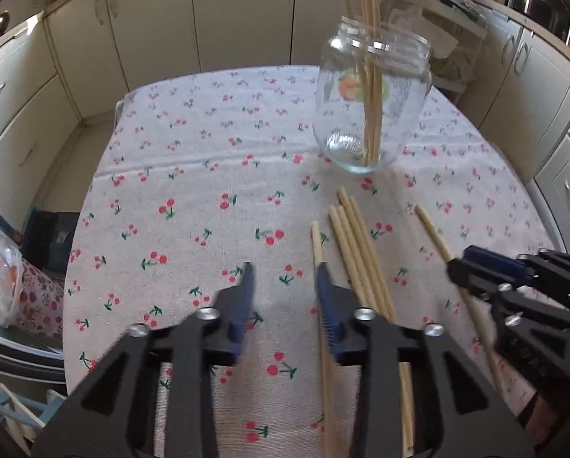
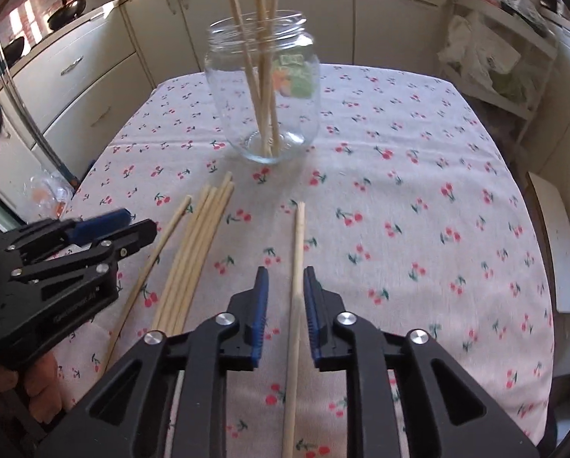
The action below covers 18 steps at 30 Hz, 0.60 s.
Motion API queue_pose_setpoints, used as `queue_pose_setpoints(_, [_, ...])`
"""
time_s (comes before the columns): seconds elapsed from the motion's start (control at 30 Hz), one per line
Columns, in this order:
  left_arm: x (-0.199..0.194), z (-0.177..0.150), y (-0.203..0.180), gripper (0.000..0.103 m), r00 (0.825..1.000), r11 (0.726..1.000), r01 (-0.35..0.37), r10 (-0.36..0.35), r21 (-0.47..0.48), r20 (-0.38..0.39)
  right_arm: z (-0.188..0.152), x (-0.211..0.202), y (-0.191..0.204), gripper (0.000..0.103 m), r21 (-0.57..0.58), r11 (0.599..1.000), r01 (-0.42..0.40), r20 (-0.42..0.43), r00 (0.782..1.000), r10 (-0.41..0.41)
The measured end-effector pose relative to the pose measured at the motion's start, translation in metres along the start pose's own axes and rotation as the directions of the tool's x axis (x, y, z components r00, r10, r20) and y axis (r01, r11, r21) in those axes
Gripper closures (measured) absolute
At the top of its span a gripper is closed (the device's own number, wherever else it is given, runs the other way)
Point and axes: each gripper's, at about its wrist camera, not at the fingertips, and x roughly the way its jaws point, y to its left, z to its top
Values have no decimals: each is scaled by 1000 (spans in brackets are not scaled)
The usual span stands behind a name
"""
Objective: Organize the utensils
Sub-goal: 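Grasp a stick with the right tool and lift it while the left tool grasps another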
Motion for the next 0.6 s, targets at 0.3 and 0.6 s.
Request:
queue_pose_setpoints(0.3, [16,0,-16,95,999,998,-36,37,60,-12,1,12,-1,96,-46,998,33,-30,999,-35])
queue_pose_setpoints(0.6, [20,7,-16,88,998,996,-24,29,83,-53,8,16,-1,96,-76,997,3,-68,998,-8])
